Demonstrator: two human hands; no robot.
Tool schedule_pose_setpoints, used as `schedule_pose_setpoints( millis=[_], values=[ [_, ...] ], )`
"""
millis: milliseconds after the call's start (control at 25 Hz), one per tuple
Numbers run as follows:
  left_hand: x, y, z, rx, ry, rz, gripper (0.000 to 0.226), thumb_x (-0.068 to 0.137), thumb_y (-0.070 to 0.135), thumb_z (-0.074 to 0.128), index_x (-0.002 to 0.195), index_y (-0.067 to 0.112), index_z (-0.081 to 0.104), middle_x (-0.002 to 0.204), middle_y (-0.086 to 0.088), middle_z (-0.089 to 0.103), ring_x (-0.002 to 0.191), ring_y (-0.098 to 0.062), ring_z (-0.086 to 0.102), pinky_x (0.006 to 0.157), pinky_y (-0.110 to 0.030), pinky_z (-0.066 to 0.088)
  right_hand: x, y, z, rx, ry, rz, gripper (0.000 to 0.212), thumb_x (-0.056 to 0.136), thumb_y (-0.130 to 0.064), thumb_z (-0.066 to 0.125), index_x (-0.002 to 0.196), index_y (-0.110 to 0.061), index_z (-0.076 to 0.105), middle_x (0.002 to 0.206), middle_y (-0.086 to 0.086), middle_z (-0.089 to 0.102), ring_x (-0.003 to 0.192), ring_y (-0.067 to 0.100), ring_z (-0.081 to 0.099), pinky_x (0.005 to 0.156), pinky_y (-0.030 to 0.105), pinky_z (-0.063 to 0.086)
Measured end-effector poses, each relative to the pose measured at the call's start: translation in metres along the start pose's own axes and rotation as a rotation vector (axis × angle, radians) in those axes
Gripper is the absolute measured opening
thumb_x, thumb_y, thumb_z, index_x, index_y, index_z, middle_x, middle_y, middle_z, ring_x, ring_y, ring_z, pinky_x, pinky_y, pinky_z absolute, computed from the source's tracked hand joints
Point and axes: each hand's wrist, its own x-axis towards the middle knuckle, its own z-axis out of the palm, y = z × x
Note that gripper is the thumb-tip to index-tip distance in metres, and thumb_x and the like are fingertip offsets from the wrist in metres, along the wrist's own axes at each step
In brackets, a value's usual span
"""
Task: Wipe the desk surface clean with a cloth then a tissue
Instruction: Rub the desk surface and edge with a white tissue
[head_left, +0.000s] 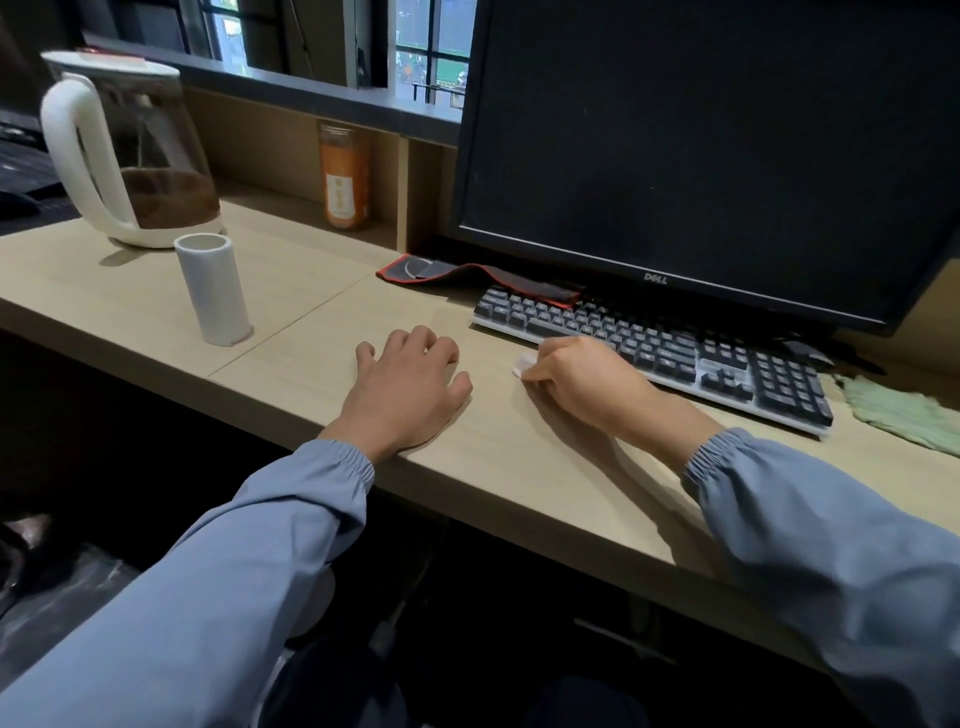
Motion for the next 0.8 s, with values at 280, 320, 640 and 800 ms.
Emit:
schedule_pose_setpoints(
  millis=[280,320,640,800],
  values=[
    [0.000,-0.003,0.000,0.008,-0.004,-0.003,0.041,0.102,0.052,0.031,0.132,0.030,0.050,0.137,0.001,0.048,0.124,-0.023,0.043,0.106,-0.055,0.032,0.004,0.011,-0.002,-0.023,-0.076,0.185,0.025,0.101,-0.013,0.050,0.102,-0.008,0.075,0.097,0.008,0.065,0.089,0.032,0.066,0.076,0.040,0.055],
    [-0.001,-0.002,0.000,0.013,-0.005,-0.002,0.041,0.102,0.052,0.031,0.132,0.030,0.049,0.137,0.001,0.048,0.124,-0.023,0.043,0.106,-0.056,0.033,-0.003,0.007,-0.004,-0.033,-0.076,0.149,0.026,0.102,-0.014,0.050,0.106,-0.010,0.075,0.097,0.005,0.064,0.088,0.029,0.066,0.075,0.039,0.055],
    [0.000,-0.002,0.002,0.001,0.000,-0.007,0.043,0.102,0.052,0.031,0.133,0.029,0.050,0.138,0.000,0.048,0.126,-0.024,0.043,0.107,-0.056,0.032,-0.004,0.010,-0.014,-0.014,-0.096,0.128,0.033,0.107,-0.025,0.046,0.119,-0.011,0.073,0.099,0.007,0.064,0.092,0.030,0.067,0.079,0.038,0.054],
    [0.000,-0.001,0.000,0.009,-0.008,-0.002,0.044,0.102,0.052,0.031,0.135,0.029,0.049,0.140,-0.001,0.048,0.128,-0.025,0.043,0.108,-0.057,0.032,-0.018,0.003,-0.016,0.027,-0.052,0.068,0.032,0.107,-0.027,0.048,0.120,-0.014,0.075,0.098,0.005,0.065,0.087,0.027,0.065,0.074,0.036,0.052]
  ],
)
